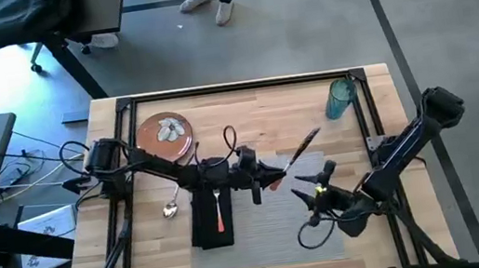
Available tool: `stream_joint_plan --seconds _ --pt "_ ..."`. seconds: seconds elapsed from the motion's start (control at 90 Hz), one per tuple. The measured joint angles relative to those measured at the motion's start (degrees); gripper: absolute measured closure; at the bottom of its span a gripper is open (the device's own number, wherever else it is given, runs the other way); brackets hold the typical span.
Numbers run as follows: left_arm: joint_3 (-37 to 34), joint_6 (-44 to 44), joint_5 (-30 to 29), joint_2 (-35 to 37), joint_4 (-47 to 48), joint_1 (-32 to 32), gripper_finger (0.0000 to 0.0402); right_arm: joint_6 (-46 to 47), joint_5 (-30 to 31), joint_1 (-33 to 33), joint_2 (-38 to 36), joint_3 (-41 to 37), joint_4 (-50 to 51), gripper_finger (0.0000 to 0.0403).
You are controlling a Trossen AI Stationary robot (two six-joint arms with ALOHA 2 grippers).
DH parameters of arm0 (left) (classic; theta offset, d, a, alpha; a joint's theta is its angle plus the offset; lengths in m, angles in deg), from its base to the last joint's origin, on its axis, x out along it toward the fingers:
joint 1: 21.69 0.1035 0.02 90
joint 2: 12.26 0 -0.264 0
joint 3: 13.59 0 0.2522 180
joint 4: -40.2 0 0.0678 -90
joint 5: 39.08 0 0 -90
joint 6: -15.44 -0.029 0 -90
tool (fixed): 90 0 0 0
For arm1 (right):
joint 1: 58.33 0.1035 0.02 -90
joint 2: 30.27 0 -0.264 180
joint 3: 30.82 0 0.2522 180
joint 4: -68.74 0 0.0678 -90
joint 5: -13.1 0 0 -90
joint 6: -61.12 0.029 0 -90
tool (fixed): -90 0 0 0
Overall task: Set table place
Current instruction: Put the orange knife on the gray placemat
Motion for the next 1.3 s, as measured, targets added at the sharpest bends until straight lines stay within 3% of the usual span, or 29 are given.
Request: stream_joint_plan --seconds 0.133,0.289,0.433,0.578,0.844,1.0,1.156,1.3 --pt "0.00 -6.07 1.64 0.02 0.16 -1.60 0.0396 13.60 0.40 0.34 -0.50 0.00 4.96 0.0242" --pt "-0.02 -12.31 1.73 0.02 -0.03 -3.19 0.0396 17.02 2.95 0.76 -5.81 0.00 6.21 0.0242" --pt "-0.02 -14.04 0.15 0.02 -0.12 -3.51 0.0396 13.12 0.20 0.62 -12.25 0.00 6.05 0.0242" --pt "-0.02 -16.05 -0.10 0.02 -0.11 -3.37 0.0396 10.47 -8.92 -1.43 -16.38 0.00 4.74 0.0242" --pt "-0.04 -18.82 -0.26 0.02 -0.09 -3.37 0.0397 -2.02 -23.12 -8.36 -17.11 0.00 -7.37 0.0242" --pt "-0.04 -18.88 -0.46 0.00 -0.18 -3.30 0.0397 -5.70 -24.78 -10.99 -17.11 0.02 -9.08 0.0246" --pt "-0.07 -18.93 -0.80 -0.02 -0.16 -3.23 0.0397 -7.96 -25.90 -12.60 -17.11 0.01 -9.48 0.0285" --pt "-0.07 -18.82 -0.88 -0.02 -0.16 -2.77 0.0397 -11.41 -26.21 -12.72 -17.11 0.02 -10.01 0.0355"
